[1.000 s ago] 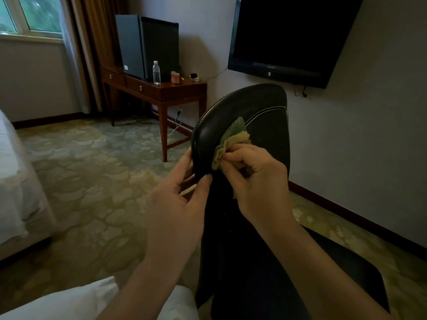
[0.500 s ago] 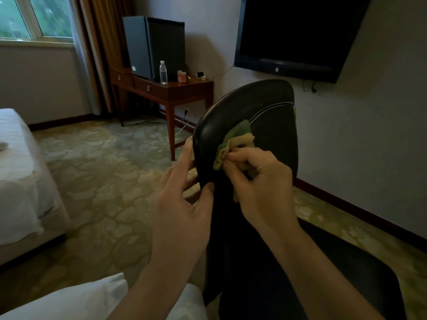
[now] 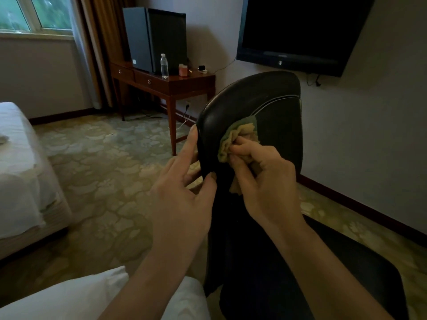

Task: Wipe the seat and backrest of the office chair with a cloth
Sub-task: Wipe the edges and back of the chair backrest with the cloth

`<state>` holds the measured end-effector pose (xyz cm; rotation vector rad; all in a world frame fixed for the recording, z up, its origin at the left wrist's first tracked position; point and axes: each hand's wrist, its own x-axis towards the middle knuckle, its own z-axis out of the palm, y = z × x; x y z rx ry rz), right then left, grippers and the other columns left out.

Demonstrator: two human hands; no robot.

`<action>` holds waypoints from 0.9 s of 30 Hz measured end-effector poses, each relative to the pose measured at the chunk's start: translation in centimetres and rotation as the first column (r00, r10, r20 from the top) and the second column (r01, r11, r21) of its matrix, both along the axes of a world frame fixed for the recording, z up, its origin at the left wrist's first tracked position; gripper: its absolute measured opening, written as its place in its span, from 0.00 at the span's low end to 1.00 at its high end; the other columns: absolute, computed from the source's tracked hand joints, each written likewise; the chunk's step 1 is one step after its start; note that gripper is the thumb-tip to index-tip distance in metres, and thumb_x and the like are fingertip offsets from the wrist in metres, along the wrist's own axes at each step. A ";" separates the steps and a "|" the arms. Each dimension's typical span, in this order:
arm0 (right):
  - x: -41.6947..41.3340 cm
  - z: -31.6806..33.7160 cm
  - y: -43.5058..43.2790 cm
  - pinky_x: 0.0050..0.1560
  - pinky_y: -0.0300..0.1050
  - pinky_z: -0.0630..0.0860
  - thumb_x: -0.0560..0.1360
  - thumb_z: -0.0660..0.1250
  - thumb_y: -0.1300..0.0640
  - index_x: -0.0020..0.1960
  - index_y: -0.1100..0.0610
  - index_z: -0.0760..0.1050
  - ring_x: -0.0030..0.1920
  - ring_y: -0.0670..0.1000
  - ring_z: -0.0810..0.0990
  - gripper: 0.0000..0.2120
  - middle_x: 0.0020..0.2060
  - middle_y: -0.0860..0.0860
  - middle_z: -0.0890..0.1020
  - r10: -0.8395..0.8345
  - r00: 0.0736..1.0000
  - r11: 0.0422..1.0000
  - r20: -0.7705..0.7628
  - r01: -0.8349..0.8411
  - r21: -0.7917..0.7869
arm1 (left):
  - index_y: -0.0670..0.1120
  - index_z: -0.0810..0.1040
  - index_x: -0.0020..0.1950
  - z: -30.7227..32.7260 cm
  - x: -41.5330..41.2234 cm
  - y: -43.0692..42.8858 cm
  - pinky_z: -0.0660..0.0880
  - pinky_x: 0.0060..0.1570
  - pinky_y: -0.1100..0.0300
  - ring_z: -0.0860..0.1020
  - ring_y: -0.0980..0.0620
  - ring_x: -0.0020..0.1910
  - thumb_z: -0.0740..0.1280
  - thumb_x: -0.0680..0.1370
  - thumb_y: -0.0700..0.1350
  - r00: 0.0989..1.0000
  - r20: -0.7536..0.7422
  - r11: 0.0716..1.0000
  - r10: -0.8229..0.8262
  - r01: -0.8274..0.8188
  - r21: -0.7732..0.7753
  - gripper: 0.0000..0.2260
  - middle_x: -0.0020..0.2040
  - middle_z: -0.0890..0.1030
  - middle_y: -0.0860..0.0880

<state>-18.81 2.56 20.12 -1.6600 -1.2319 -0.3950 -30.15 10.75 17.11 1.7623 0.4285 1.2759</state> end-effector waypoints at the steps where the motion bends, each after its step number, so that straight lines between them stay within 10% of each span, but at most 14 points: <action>1: 0.2 0.1 0.0 0.53 0.27 0.73 0.77 0.69 0.58 0.55 0.38 0.73 0.53 0.38 0.76 0.16 0.43 0.21 0.70 0.001 1.000 1.000 0.011 -0.001 -0.002 | 0.67 0.64 0.74 0.0 0.1 0.0 0.82 0.54 0.61 0.82 0.61 0.58 0.71 0.79 0.38 1.000 0.005 1.000 -0.004 0.004 -0.005 0.33 0.62 0.82 0.55; 9: 2.1 1.1 1.5 0.52 0.31 0.76 0.77 0.69 0.56 0.57 0.44 0.78 0.51 0.36 0.79 0.11 0.45 0.34 0.79 -0.030 0.988 0.999 -0.154 0.035 0.031 | 0.67 0.63 0.75 -0.2 0.2 0.5 0.83 0.54 0.56 0.82 0.58 0.59 0.71 0.79 0.36 1.000 0.002 1.000 -0.005 0.005 -0.005 0.35 0.63 0.81 0.55; 17: 0.3 0.5 0.4 0.55 0.39 0.77 0.75 0.71 0.58 0.56 0.46 0.79 0.53 0.42 0.79 0.12 0.45 0.27 0.72 -0.028 0.999 1.000 0.030 0.028 0.012 | 0.66 0.66 0.76 -0.6 0.5 0.4 0.83 0.53 0.52 0.84 0.54 0.57 0.71 0.80 0.38 0.998 0.045 0.997 -0.042 0.045 -0.060 0.33 0.62 0.82 0.53; 27: 2.6 1.5 2.4 0.51 0.28 0.75 0.78 0.68 0.55 0.55 0.48 0.81 0.49 0.33 0.78 0.07 0.43 0.32 0.78 -0.104 0.987 0.994 -0.122 0.106 0.013 | 0.63 0.67 0.75 0.3 1.4 1.5 0.83 0.55 0.53 0.83 0.57 0.58 0.70 0.79 0.35 0.996 0.044 0.988 -0.082 0.087 -0.128 0.32 0.63 0.81 0.52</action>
